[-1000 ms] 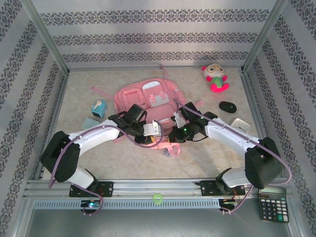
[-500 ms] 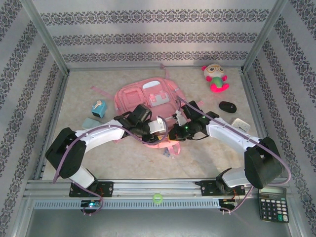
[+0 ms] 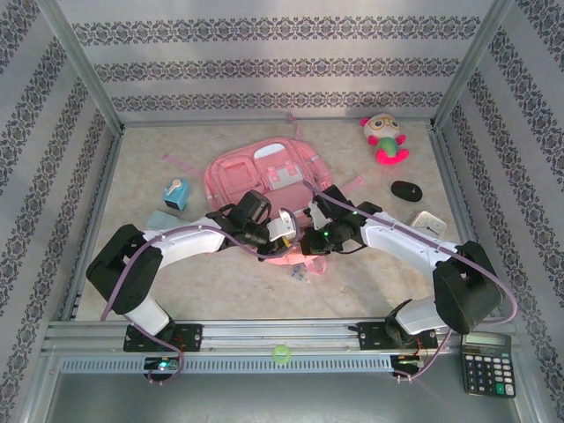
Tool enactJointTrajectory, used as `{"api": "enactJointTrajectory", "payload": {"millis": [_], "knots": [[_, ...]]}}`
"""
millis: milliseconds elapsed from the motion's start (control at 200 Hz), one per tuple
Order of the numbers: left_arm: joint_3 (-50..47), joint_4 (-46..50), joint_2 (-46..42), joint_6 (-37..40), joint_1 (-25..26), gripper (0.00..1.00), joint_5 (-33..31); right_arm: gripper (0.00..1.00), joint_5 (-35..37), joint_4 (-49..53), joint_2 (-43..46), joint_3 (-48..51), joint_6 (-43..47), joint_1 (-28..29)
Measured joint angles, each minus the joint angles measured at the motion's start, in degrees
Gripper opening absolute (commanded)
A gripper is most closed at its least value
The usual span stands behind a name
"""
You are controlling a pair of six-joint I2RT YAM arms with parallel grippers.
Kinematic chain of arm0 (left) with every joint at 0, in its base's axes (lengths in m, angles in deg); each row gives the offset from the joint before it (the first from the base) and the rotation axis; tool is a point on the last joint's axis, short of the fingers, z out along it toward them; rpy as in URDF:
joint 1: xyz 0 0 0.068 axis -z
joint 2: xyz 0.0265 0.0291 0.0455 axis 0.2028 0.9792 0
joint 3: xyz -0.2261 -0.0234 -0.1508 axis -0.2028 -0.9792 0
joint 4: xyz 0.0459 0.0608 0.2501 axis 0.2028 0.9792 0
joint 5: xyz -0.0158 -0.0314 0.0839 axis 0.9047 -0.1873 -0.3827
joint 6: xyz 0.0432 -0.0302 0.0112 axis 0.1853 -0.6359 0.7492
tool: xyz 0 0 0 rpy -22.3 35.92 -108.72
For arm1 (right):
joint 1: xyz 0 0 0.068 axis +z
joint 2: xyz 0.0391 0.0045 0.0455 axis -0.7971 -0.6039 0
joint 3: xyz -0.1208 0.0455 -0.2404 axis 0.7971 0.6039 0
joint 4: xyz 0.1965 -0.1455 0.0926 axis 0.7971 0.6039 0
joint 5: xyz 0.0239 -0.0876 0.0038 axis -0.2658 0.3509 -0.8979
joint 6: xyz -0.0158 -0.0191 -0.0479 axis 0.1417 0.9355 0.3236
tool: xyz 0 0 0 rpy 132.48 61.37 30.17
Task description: Pack books, pencil case, and school supplies into a backpack
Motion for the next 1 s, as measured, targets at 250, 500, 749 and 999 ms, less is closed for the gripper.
{"api": "enactJointTrajectory", "payload": {"millis": [250,500,749,999], "knots": [[-0.2,-2.2,-0.1,-1.4,0.0,0.09,0.8,0.20,6.5,-1.3,0.2,0.1,-1.0,1.3],[-0.3,-2.4,-0.2,-1.6,0.0,0.06,0.6,0.00,8.4,-4.1,1.6,2.2,-1.8,2.0],[0.0,-0.3,-2.7,4.9,0.0,0.05,-2.3,0.00,6.8,-0.1,7.1,2.3,2.6,-5.3],[-0.1,3.8,-8.5,11.6,-3.4,0.08,-2.4,0.00,-0.8,3.7,7.6,-1.3,9.1,-10.0]]}}
